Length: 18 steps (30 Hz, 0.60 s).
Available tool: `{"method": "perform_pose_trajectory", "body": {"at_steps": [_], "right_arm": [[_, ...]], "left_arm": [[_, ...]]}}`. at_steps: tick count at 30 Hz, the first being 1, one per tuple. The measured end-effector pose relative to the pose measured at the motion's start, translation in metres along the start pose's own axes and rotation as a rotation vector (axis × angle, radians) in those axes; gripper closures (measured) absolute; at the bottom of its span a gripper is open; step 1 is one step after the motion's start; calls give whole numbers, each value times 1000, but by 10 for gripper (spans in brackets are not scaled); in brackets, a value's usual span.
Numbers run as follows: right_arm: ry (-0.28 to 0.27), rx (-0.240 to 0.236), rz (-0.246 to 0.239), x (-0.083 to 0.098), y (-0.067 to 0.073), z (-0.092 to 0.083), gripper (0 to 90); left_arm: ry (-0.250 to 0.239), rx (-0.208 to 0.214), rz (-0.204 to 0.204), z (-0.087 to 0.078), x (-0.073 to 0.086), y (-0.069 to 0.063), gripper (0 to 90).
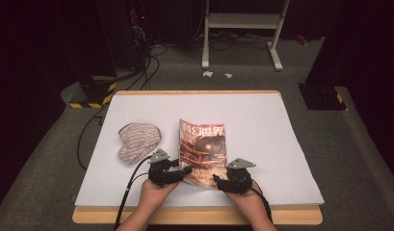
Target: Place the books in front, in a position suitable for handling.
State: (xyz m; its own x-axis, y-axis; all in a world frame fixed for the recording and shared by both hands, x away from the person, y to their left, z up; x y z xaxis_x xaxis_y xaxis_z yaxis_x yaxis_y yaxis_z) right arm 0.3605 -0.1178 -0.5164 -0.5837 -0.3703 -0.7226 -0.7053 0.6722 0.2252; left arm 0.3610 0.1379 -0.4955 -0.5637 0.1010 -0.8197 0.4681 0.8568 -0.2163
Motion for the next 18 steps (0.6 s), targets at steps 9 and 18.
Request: {"method": "perform_pose_trajectory", "body": {"at_steps": [9,18], "right_arm": [[-98,-8,-120,-9,16,-16,333],[-60,-161,-222,-9,52,0,254]], "left_arm": [[0,3,14,-1,2,-3,426],[-6,-3,23,-2,0,-7,426]]}}
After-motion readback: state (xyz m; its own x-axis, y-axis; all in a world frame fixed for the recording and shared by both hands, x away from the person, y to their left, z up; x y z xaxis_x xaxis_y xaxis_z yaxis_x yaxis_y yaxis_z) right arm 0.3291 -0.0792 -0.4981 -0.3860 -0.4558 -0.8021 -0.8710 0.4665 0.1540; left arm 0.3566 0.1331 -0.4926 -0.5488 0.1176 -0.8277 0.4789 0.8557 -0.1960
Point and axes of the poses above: each handheld gripper's, and its own axes: z roughly forward along the jaws, x roughly out of its underside, y roughly to its left, the point moved 2 cm from there along z, roughly forward along the jaws, and after that the axes turned 13 degrees about -x, right-handed, at the moved point
